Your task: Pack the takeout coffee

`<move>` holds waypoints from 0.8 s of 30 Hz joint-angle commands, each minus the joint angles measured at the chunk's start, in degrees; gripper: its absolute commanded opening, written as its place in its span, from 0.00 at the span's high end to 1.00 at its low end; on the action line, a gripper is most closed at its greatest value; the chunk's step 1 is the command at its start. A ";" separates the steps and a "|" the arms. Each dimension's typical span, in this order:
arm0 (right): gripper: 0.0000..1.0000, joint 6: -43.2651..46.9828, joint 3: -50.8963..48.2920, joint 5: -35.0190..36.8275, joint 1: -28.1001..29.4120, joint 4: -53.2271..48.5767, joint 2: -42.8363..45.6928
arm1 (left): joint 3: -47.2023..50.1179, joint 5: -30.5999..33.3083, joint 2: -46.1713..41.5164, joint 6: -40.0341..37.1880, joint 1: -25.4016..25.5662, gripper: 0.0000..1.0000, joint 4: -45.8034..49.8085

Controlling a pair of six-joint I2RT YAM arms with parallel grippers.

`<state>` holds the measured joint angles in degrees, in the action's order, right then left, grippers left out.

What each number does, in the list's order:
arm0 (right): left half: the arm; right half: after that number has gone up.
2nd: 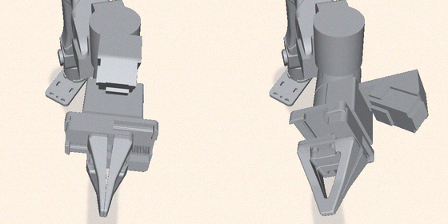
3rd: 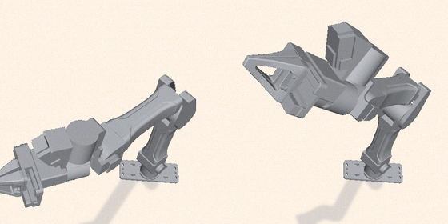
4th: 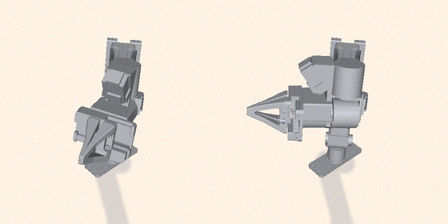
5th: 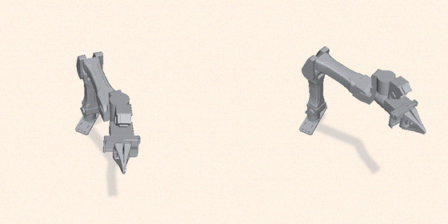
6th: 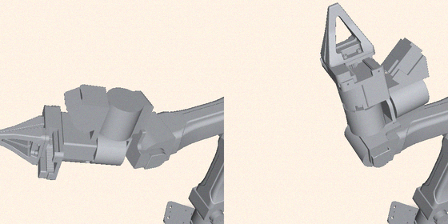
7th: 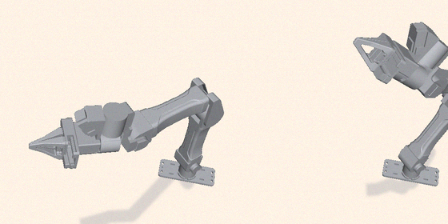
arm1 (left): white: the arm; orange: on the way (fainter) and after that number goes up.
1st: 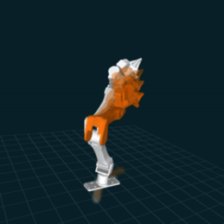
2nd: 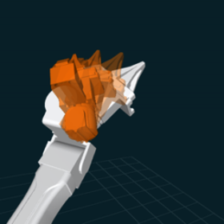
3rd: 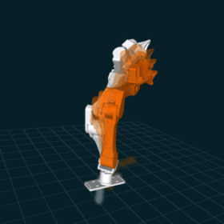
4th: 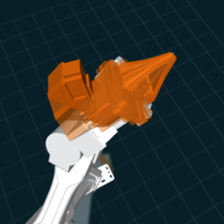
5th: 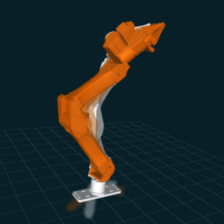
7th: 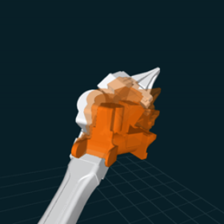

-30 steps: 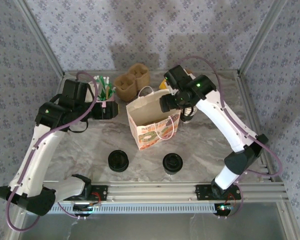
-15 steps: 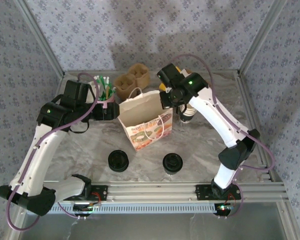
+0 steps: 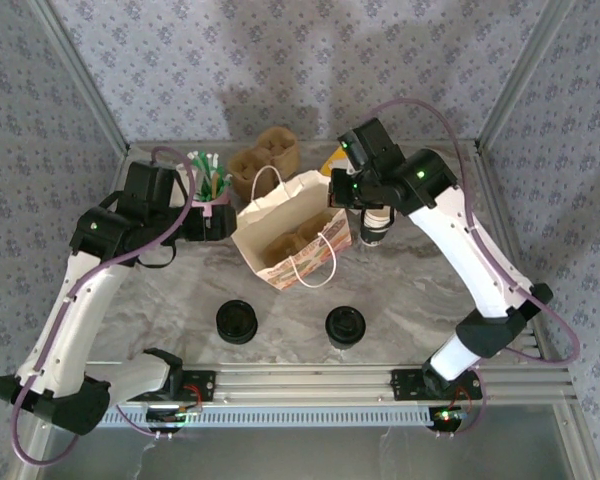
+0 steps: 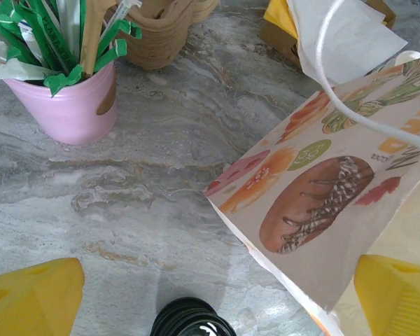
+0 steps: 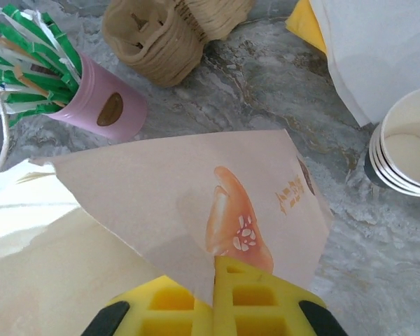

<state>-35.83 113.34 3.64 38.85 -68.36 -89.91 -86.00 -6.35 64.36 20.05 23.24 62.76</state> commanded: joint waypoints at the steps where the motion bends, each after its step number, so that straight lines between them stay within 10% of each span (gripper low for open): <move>1: 0.67 -2.93 -5.94 0.09 -3.08 0.99 1.40 | -2.07 0.82 -1.08 0.07 -0.31 0.01 -1.75; 8: 0.33 -0.57 -12.93 4.18 -4.77 3.29 3.74 | -3.28 -0.59 -0.24 -0.01 -0.32 0.01 -0.20; 24: 0.24 13.44 -4.87 12.27 -0.41 2.74 5.25 | -4.34 -0.83 4.89 9.17 6.15 0.05 0.90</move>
<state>-25.17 107.85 13.37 37.82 -65.10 -85.49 -89.45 -8.12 68.86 26.24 28.25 63.22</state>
